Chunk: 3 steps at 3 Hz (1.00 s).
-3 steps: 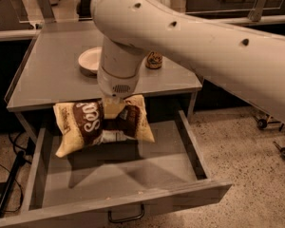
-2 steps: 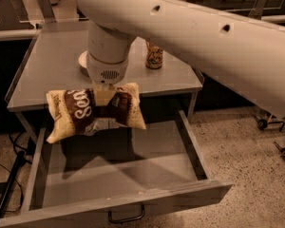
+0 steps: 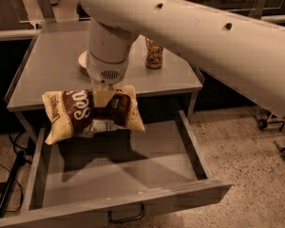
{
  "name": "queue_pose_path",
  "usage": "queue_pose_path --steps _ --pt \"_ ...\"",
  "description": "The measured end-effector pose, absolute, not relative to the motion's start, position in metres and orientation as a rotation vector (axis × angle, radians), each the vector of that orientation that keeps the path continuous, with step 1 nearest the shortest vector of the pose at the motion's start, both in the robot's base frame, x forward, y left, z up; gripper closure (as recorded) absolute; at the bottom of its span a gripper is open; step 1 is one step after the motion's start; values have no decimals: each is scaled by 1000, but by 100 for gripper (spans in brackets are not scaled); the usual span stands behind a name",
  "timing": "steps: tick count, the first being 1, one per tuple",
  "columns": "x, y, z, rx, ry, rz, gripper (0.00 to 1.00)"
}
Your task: Pick brown chip bag from top drawer and place on counter
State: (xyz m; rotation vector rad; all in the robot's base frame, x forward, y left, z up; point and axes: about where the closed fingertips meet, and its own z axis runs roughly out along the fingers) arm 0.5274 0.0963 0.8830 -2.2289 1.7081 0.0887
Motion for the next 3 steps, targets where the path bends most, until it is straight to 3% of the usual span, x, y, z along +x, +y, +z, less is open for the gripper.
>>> queue_pose_path --steps 3 --pt "526 138 918 -2239 1530 170 100"
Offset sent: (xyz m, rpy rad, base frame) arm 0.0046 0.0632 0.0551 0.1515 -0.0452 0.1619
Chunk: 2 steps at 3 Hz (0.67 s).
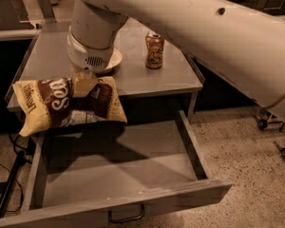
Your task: Pick brown chip bag from top drawer and place on counter
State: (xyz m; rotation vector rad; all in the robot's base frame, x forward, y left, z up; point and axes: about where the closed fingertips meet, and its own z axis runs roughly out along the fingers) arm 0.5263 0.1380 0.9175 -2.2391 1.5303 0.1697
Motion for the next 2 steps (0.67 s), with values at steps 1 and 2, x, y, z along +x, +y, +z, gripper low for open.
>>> queue_pose_path --steps 1,2 --pt "550 135 922 -2174 1612 92 100" --pt "592 135 932 -2105 1704 -3 100"
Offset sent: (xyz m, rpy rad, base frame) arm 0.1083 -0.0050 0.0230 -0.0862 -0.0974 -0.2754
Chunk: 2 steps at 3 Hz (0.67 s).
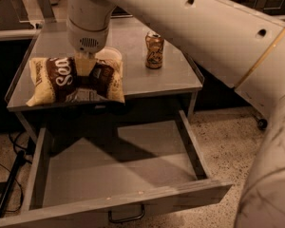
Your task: Pick brown chip bag from top drawer and place on counter
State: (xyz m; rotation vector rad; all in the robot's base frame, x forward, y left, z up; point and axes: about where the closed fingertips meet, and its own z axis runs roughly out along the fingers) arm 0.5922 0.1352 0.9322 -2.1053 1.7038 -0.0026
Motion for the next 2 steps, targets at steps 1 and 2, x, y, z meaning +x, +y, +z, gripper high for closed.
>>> queue_pose_path --steps 1,2 --pt "592 135 930 -2107 1704 13 100" --pt "603 141 936 -2107 1676 37 100"
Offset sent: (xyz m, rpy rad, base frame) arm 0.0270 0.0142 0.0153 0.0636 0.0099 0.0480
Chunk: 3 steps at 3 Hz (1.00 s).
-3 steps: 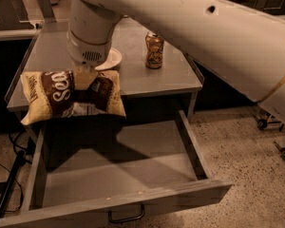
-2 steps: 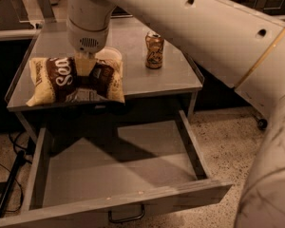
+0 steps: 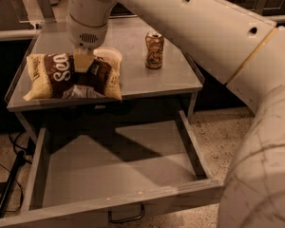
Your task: Pick brown chip bag from top drawer and place on counter
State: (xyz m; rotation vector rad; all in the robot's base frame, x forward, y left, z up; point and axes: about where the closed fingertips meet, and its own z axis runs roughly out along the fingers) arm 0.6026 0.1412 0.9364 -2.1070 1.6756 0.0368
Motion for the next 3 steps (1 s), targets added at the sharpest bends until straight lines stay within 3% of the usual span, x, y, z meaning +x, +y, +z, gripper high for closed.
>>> queue_pose_path --steps 3 --pt "616 149 952 -2113 1620 65 100"
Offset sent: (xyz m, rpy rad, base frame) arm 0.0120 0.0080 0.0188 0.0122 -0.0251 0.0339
